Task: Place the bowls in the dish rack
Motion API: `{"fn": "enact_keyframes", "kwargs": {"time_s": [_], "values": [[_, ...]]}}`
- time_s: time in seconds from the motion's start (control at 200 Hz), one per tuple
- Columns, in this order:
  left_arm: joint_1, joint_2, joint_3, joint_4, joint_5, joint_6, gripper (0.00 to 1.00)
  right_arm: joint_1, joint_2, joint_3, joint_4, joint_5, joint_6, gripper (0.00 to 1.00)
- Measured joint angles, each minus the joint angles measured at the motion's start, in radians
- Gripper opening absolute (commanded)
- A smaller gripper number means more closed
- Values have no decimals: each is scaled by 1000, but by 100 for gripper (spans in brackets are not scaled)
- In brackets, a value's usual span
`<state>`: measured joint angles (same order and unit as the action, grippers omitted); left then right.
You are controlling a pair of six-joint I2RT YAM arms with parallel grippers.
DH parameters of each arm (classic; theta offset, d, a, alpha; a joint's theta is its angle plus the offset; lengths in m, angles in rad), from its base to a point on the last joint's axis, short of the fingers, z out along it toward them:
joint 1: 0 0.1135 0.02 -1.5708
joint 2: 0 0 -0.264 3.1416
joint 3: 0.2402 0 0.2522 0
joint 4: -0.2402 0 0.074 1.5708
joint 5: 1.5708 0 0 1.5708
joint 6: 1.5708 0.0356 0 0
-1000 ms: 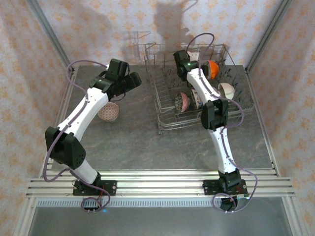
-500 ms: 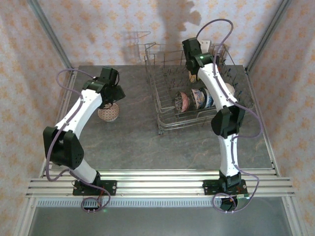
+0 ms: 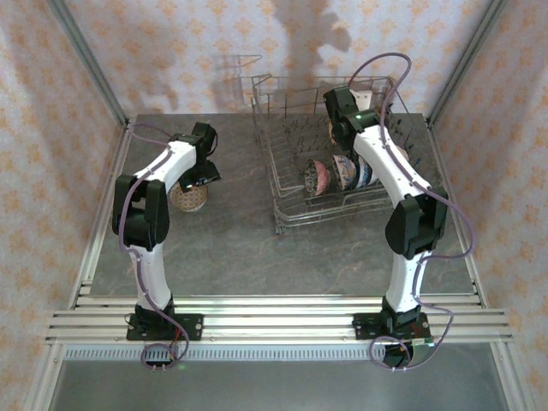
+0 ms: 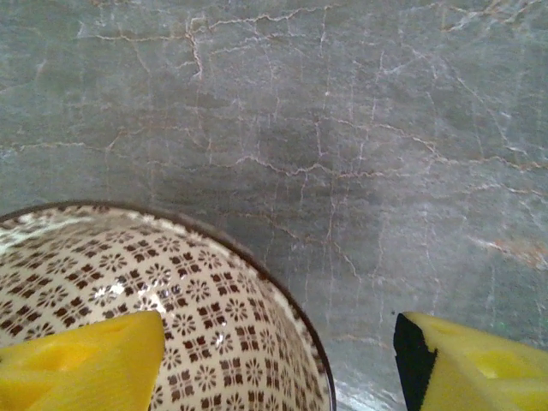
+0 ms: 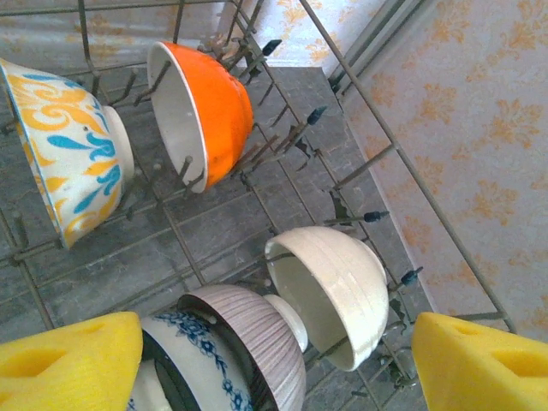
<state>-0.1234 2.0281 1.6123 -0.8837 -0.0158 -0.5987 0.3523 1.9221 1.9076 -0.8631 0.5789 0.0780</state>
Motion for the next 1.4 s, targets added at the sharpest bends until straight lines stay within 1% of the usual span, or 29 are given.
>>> {"fn": "enact_keyframes", "kwargs": {"time_s": [0.13, 0.365, 0.676, 0.811, 0.941, 1.011, 1.061, 1.151, 1.266, 1.401], "values": [[8, 27, 10, 0, 11, 9, 57, 0, -21, -25, 2, 0, 1, 82], [15, 28, 10, 3, 33, 21, 29, 0, -22, -23, 6, 0, 11, 82], [14, 24, 10, 5, 60, 22, 7, 0, -21, 24, 3, -4, 16, 81], [18, -2, 10, 2, 65, 17, 6, 0, -16, 36, -3, -12, 15, 81], [21, -44, 10, 10, 111, -12, 5, 0, -12, 63, -14, -43, 15, 81], [20, -80, 4, 28, 144, -42, 4, 0, -12, 89, -19, -77, 15, 80], [19, -115, 0, 45, 165, -72, 0, 1, -12, 109, -21, -109, 11, 80], [12, -188, -1, 89, 182, -126, 0, 11, -11, 145, -20, -163, -8, 80], [-21, -264, 38, 130, 181, -190, 0, 50, -11, 175, -17, -218, -51, 80], [-79, -292, 134, 189, 175, -260, 0, 106, -12, 187, 3, -320, -105, 79]]}}
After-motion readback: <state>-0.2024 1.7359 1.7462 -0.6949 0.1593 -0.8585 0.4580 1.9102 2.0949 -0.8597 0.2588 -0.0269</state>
